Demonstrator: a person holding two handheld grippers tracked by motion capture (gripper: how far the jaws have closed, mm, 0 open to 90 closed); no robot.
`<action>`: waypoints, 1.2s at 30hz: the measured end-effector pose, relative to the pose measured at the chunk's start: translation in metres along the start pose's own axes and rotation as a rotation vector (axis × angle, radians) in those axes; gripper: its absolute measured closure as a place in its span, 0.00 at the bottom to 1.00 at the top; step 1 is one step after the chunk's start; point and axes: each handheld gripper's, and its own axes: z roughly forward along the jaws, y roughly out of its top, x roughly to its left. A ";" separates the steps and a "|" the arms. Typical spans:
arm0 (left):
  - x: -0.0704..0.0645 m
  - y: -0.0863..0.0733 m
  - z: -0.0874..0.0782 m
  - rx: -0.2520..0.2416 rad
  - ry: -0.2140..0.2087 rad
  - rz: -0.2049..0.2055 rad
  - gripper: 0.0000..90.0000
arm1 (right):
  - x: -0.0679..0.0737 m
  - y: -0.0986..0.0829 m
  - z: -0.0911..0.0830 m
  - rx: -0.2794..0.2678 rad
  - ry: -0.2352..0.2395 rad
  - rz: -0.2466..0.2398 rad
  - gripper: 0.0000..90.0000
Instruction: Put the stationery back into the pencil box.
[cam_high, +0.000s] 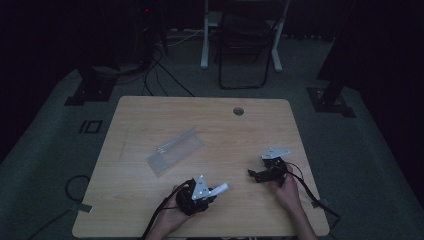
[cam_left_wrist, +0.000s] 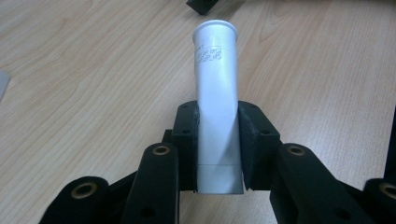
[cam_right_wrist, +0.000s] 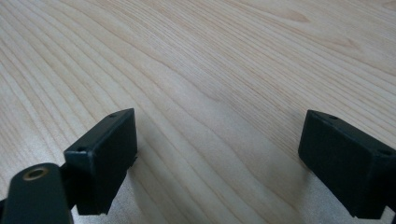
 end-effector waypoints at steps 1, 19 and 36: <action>0.001 0.000 0.000 -0.002 0.003 -0.001 0.79 | 0.000 0.000 0.000 0.000 0.000 0.000 0.13; 0.011 -0.001 -0.008 -0.016 0.029 -0.015 0.79 | 0.000 0.000 0.000 0.000 0.000 0.000 0.13; 0.023 -0.004 -0.016 -0.030 0.063 -0.032 0.79 | 0.000 0.000 0.000 0.000 0.000 0.001 0.13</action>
